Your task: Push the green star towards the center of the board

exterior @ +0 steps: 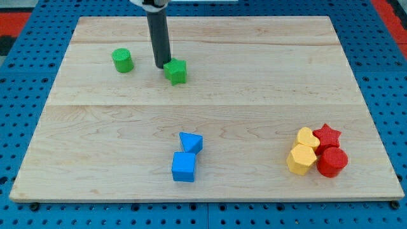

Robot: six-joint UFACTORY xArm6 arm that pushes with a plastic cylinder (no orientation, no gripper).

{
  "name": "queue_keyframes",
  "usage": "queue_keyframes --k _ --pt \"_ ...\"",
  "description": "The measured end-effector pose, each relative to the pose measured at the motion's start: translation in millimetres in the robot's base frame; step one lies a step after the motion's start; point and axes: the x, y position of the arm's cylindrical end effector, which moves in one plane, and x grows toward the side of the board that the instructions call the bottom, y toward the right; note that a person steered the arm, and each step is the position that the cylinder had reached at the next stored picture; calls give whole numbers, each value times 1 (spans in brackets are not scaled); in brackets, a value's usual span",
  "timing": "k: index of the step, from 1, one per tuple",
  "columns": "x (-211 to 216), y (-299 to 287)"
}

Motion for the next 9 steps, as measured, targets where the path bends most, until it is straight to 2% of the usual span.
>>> queue_keyframes --k 1,2,3,4,6,7,8,9 --pt "-3 0" --pt "-43 1" --pt "-56 23" --pt "-20 25" --pt "70 -32" --pt "66 -44" --pt "4 -44" --pt "-42 -15"
